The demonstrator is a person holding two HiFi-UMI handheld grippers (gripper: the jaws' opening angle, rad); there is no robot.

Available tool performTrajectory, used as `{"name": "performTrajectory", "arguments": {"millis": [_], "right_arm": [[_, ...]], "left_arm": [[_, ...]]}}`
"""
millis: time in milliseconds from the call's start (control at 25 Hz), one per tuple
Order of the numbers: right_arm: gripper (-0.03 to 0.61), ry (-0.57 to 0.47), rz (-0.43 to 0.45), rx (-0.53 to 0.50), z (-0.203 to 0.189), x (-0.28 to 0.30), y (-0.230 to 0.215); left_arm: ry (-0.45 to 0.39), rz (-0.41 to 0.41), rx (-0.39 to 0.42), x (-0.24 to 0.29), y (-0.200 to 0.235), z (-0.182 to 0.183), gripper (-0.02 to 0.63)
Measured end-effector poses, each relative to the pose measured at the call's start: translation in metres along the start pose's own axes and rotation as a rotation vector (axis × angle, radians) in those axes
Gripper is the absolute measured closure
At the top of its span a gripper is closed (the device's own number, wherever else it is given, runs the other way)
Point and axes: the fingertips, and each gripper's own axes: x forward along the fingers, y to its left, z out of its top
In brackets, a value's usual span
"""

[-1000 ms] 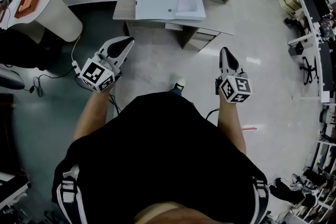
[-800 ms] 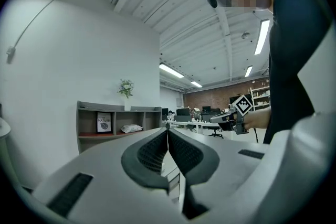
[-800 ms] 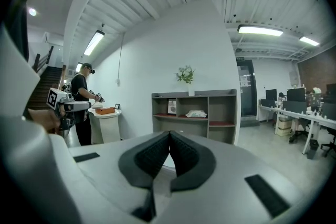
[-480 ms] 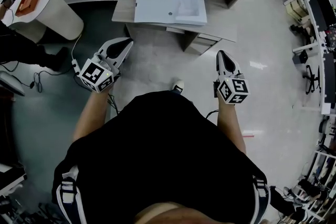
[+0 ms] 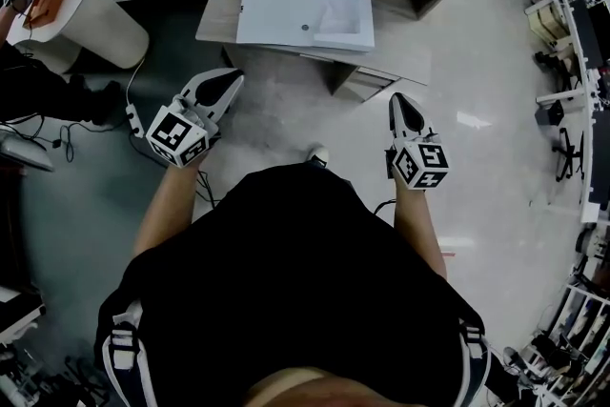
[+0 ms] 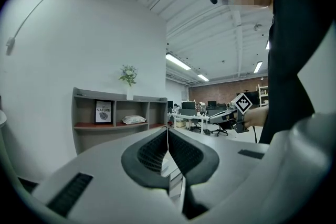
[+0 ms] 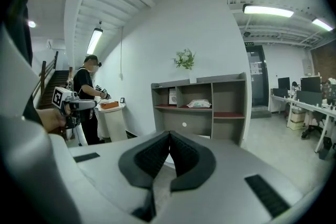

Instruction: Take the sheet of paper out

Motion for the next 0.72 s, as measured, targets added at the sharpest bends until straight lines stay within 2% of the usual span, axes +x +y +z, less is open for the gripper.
{"name": "performTrajectory", "arguments": {"millis": [360,600,720], "right_arm": [[0.565,0.021,0.015,0.005,0.001,0.033,-0.044],[0.565,0.021,0.04,0.001,0.008,0.055,-0.068],[0.565,0.024,0.05,0.004,0.01,0.065,-0.082]], "left_arm": [[0.058,0.019,-0.036,0.045,0.011,-0.019,0.589],[0.043,0.006,-0.043,0.072,0.014,-0.013,0.589],[0.063,0.017,-0.054,0.088,0.016,-0.015,0.589]]}}
